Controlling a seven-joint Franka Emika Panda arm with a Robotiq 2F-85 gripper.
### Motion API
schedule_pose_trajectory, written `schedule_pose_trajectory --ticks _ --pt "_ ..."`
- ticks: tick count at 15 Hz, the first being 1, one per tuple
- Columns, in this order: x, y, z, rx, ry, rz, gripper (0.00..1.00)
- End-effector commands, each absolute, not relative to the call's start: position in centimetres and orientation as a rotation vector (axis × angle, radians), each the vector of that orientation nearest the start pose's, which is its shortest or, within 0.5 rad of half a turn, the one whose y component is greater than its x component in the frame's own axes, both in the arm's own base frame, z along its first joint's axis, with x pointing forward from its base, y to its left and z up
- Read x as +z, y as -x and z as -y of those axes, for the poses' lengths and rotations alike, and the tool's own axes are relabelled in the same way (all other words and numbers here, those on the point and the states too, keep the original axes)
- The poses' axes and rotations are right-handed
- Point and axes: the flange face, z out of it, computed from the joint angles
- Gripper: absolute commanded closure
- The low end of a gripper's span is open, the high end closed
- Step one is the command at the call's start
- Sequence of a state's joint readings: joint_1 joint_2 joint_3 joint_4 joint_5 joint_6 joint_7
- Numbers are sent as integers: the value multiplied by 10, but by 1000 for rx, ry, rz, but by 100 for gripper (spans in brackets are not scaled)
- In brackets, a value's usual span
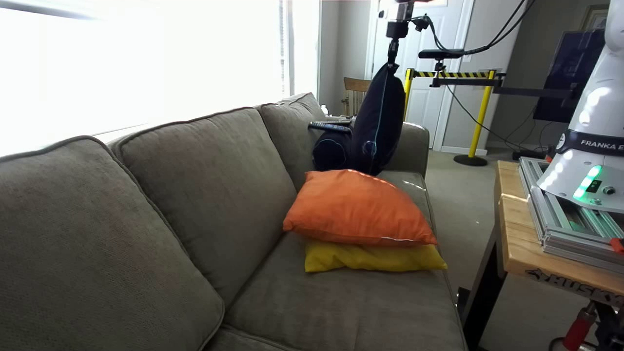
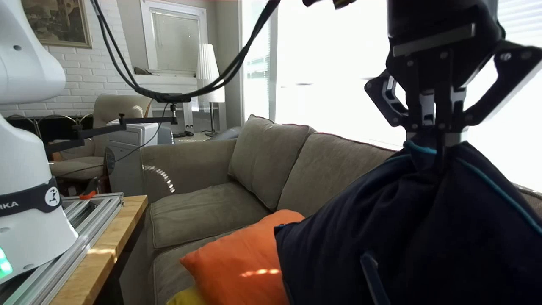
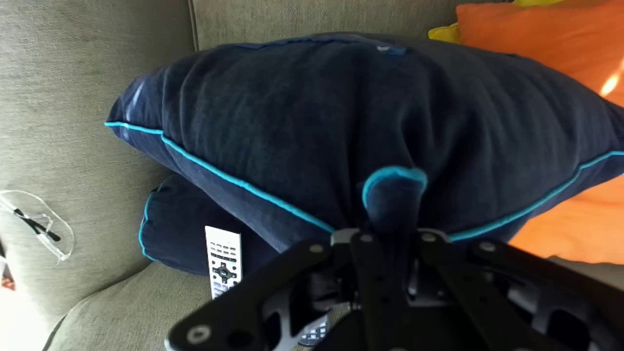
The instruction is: Move the blue pillow to the right.
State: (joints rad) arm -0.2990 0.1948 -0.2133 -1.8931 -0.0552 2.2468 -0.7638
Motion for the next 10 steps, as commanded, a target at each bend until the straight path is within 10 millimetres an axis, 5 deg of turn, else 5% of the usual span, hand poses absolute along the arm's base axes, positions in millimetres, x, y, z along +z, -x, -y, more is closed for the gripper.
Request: schedule_pose_trajectory --ticks 1,10 --pt "454 -521 302 -91 3247 521 97" --pt "469 -500 318 80 3240 539 97"
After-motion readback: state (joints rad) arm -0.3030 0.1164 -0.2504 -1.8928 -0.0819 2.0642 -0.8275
